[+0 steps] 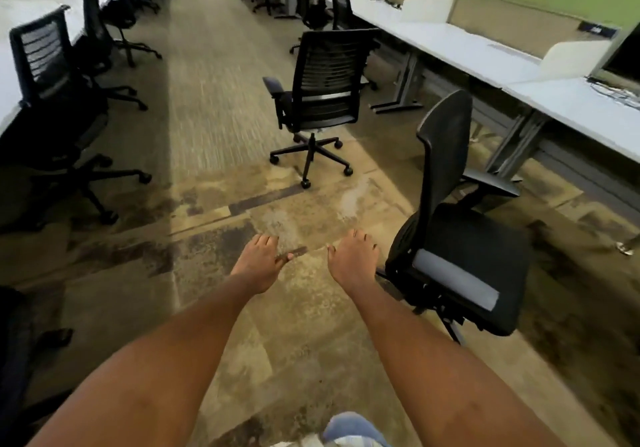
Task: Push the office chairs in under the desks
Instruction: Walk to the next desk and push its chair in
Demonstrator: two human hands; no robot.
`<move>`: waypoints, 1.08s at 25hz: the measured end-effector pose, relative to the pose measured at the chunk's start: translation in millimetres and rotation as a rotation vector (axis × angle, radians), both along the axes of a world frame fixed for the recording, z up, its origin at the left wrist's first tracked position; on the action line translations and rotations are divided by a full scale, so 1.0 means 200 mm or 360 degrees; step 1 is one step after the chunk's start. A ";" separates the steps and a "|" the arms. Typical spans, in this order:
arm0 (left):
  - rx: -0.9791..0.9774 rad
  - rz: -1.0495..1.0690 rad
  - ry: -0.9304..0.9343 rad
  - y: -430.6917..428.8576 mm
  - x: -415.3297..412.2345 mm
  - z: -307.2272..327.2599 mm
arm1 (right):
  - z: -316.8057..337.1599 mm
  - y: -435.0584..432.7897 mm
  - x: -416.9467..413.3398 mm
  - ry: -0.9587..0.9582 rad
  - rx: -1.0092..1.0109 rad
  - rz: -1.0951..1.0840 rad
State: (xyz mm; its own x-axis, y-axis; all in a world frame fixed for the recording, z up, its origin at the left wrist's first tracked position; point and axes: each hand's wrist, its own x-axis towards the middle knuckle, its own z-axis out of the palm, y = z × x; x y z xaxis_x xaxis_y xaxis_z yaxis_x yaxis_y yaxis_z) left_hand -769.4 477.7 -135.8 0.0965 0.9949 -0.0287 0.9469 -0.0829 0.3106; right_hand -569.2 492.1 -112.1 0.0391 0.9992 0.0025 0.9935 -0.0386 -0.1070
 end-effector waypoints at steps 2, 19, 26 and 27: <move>-0.0001 -0.0085 -0.0016 0.26 -0.09 0.05 | 0.05 0.18 -0.10 0.0044 0.0001 -0.0121; 0.0190 -0.0607 -0.0020 2.06 0.40 0.30 | 0.47 1.72 0.02 -0.0031 0.0357 -0.0679; 0.0278 -0.1087 -0.0115 2.56 0.96 0.46 | 0.53 2.01 0.34 -0.0108 0.0177 -0.1182; 0.0292 -0.1175 -0.0136 2.61 1.04 0.49 | 0.50 2.04 0.37 -0.0074 0.0120 -0.1249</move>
